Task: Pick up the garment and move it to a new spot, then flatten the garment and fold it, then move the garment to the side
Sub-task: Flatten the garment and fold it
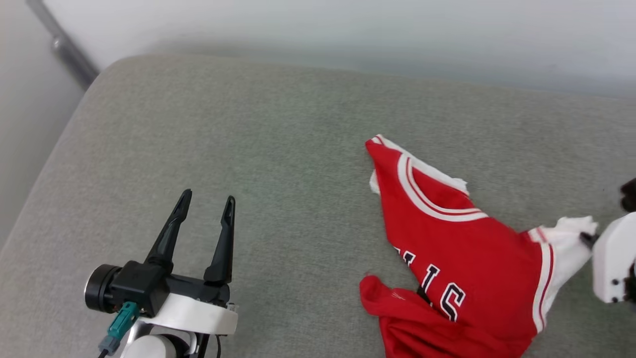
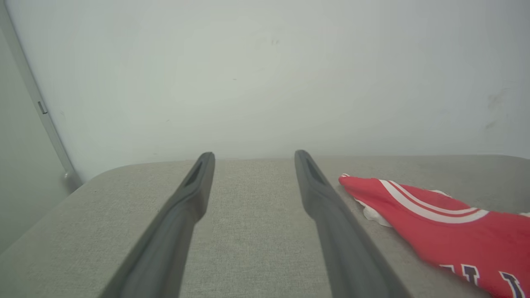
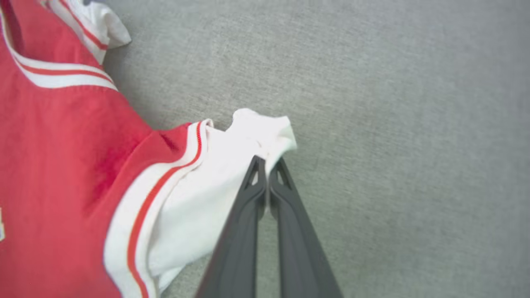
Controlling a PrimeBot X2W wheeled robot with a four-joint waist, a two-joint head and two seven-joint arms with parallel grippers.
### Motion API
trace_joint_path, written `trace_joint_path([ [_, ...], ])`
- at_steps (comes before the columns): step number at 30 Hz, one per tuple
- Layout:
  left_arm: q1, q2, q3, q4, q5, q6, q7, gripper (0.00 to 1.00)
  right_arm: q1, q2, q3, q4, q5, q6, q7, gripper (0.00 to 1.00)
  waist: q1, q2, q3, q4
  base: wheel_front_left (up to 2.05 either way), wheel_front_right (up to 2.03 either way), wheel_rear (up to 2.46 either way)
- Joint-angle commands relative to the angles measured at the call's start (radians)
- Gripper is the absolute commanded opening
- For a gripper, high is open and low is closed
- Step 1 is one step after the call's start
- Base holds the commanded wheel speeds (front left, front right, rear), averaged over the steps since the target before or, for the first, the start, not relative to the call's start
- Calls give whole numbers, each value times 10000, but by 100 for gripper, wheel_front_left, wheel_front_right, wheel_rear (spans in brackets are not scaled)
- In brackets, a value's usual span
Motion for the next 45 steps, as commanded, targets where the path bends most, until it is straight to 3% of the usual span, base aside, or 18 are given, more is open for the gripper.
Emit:
trace_joint_path([
  [1, 114, -23, 52, -27, 56, -18, -27, 100, 79, -97, -396, 33, 95, -10, -66, 0, -1, 0, -326, -521, 0, 0, 0],
  [10, -37, -139, 129, -236, 15, -80, -25, 100, 973, -382, -2617, 693, -753, -9, -493, 0, -1, 0, -198, -1215, 0, 0, 0],
  [15, -97, -129, 157, -189, 41, -80, -27, 100, 1519, 132, -3265, 948, -946, -10, -877, 0, -1, 0, -37, -1440, 0, 0, 0],
  [17, -112, -116, 147, -144, 42, -87, -27, 100, 1670, 366, -3233, 1088, -1081, -10, -1122, 32, -1, 0, -18, -1510, 0, 0, 0],
  [18, -126, -103, 138, -119, 52, -90, -27, 100, 1693, 466, -3221, 1117, -1129, -10, -1304, 62, -1, 0, -21, -1545, 0, 0, 0],
  [19, -133, -99, 142, -102, 55, -91, -27, 100, 1636, 613, -3278, 1148, -1141, -10, -1498, 100, -1, 0, -27, -1590, 0, 0, 0],
  [26, -198, -103, 98, 28, -346, -95, -27, 100, 1132, 1220, -3070, 509, -1171, -9, -3659, 100, -1, 0, -228, -1940, 0, 0, 0],
  [32, -246, 110, -155, 71, -745, -98, -25, 100, 1440, 1942, -2719, -899, -816, -9, -5917, 100, -1, 0, -406, -2296, 0, 0, 0],
  [35, -293, 239, -407, 380, -1112, -99, 57, 100, 1700, 2064, -2321, -1800, -1306, -10, -7319, 100, -1, 0, -350, -2563, 0, 0, 0],
  [38, -482, 348, -550, 519, -1413, -99, 370, 100, 1890, 2628, -2147, -2230, -1366, -7, -8086, 100, -1, 0, -279, -2787, 0, 0, 0],
  [42, -1166, 851, -917, 476, -1899, -99, 1423, 100, 2057, 3328, -1789, -2889, -1565, -9, -9053, 100, -1, 0, 9, -3259, 0, 0, 0],
  [45, -2439, 1730, -1405, 284, -2280, -100, 2639, 100, 2111, 3727, -1504, -3107, -1666, -9, -9416, 100, -1, 0, 361, -3759, 0, 0, 0],
])
